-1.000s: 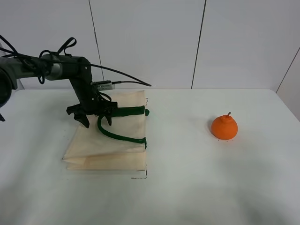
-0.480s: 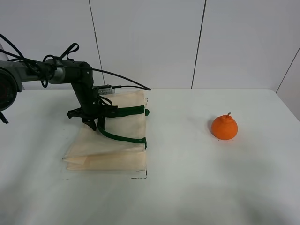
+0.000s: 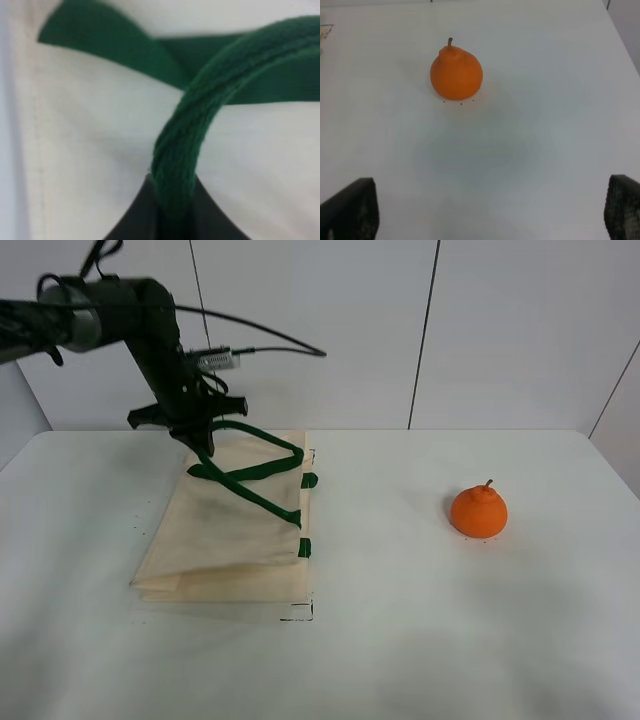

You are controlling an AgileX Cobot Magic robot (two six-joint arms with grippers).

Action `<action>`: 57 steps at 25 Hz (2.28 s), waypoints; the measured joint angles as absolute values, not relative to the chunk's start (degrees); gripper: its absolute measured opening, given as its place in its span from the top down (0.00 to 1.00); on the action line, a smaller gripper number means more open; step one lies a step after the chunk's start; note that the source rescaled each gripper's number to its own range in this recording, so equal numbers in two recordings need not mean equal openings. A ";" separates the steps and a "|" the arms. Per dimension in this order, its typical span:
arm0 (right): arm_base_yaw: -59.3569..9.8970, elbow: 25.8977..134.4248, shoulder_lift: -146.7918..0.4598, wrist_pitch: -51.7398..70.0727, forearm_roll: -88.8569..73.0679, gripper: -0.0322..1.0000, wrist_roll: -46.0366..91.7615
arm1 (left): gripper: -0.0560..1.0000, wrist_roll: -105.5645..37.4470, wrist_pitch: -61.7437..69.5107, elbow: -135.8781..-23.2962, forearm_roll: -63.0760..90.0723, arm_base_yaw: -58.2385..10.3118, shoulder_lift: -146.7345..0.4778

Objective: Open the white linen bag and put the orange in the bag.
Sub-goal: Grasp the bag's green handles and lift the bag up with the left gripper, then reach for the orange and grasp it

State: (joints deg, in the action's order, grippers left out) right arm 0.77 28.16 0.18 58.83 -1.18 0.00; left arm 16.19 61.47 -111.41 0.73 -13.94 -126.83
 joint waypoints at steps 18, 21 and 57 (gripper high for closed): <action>0.77 34.89 -31.02 50.64 -4.63 0.00 1.93 | 0.95 11.53 68.27 -123.29 7.20 -13.94 -108.33; 0.77 40.51 -46.64 47.08 -5.88 0.00 3.88 | 0.95 11.51 68.27 -123.29 7.26 -13.94 -107.87; -2.50 87.29 -124.35 48.15 -5.97 0.15 2.92 | 0.95 11.19 68.27 -123.29 7.30 -13.94 -107.87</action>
